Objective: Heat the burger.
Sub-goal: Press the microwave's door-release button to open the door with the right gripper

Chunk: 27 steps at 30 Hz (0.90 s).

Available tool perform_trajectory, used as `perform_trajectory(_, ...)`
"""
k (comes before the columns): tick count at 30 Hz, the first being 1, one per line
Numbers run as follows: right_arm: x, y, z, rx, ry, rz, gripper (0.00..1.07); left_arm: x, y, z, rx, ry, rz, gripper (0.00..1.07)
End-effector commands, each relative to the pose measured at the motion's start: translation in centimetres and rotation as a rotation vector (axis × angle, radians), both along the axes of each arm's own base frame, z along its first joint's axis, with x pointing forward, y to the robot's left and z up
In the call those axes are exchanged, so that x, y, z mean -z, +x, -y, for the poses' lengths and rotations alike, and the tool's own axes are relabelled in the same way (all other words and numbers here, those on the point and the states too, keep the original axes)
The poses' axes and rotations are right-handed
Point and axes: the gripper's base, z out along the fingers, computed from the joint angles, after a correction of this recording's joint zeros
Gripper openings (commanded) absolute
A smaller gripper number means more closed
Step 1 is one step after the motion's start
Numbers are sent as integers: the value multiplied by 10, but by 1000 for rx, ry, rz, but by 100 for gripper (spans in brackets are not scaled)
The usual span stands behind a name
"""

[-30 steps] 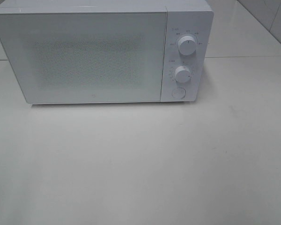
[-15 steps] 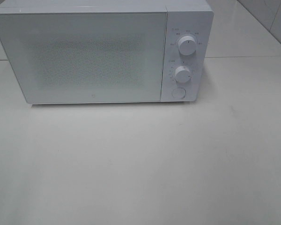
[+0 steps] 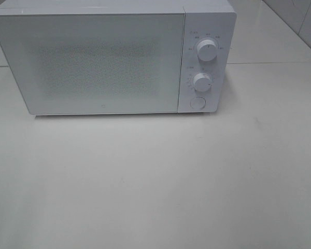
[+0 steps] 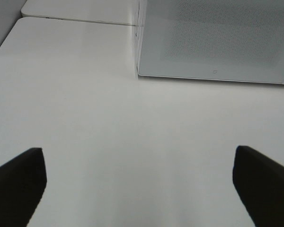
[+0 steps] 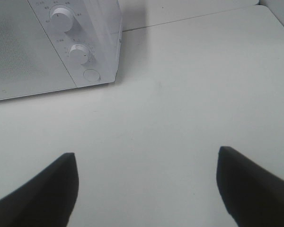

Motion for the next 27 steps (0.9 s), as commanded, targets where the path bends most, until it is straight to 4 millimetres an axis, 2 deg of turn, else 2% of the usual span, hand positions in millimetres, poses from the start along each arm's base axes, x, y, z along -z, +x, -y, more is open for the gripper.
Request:
perform_trajectory(1, 1, -3, 0, -2, -3, 27, 76, 1, -1, 1, 1, -11, 4, 100)
perform_trajectory(7, -1, -4, 0, -2, -4, 35, 76, 1, -1, 1, 1, -11, 4, 100)
perform_trajectory(13, -17, -2, -1, -17, -19, 136, 76, 1, -1, 1, 1, -11, 4, 100)
perform_trajectory(20, -32, 24, -3, -37, -70, 205, 76, 1, -1, 1, 1, -11, 4, 100)
perform_trajectory(27, -39, 49, -5, -38, -72, 212, 76, 1, -1, 1, 1, -11, 4, 100)
